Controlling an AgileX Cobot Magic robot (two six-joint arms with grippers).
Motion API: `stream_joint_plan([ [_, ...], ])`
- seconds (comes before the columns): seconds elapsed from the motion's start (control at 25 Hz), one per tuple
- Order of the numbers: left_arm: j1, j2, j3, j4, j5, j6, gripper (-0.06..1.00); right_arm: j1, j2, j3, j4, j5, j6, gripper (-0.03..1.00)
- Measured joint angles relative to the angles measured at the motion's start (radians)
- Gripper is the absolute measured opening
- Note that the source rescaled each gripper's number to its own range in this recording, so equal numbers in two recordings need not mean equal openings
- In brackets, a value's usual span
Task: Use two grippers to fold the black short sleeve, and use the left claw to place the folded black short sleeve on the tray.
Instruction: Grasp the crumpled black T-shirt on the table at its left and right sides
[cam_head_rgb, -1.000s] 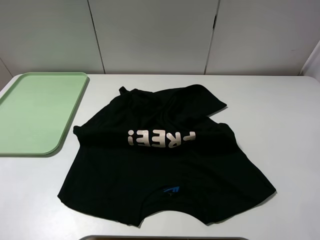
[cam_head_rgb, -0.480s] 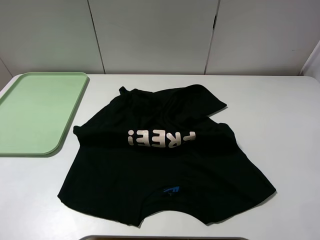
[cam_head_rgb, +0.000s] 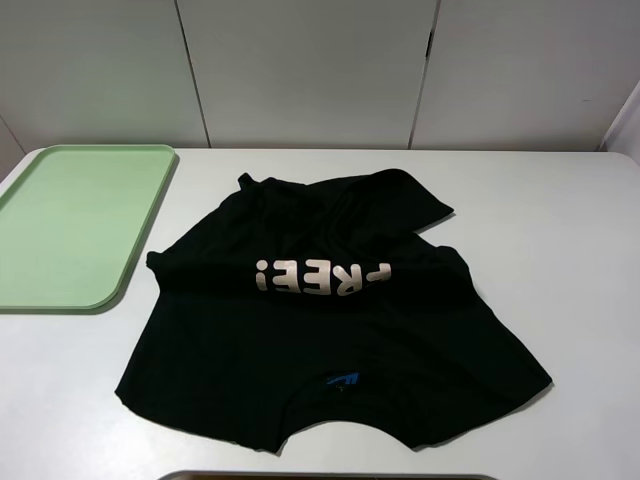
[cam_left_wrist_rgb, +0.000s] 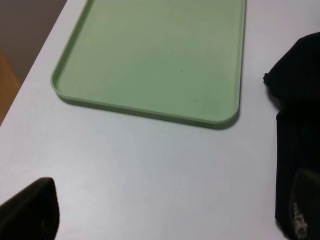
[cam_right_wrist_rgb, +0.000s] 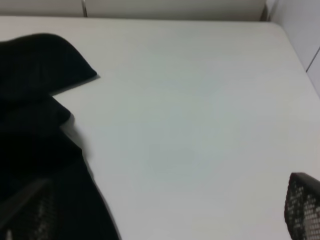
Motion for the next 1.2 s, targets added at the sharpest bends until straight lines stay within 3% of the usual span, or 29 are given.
stream_joint_plan([
  [0.28, 0.0, 0.029, -0.033, 0.0, -0.036, 0.024, 0.91, 0.0, 0.164, -0.034, 0.009, -0.003, 0.0, 1.0],
  [0.48, 0.0, 0.29, -0.107, 0.0, -0.07, 0.067, 0.9, 0.0, 0.341, -0.136, 0.012, -0.027, -0.021, 1.0],
  [0.8, -0.008, 0.691, -0.297, -0.041, -0.092, 0.269, 0.89, 0.0, 0.651, -0.253, 0.035, -0.114, -0.171, 1.0],
  [0.92, -0.088, 0.822, -0.367, -0.042, -0.13, 0.335, 0.89, 0.001, 0.759, -0.273, 0.045, -0.162, -0.238, 1.0],
  [1.2, -0.386, 1.084, -0.446, -0.046, -0.153, 0.535, 0.89, 0.113, 0.934, -0.312, 0.046, -0.251, -0.362, 1.0],
])
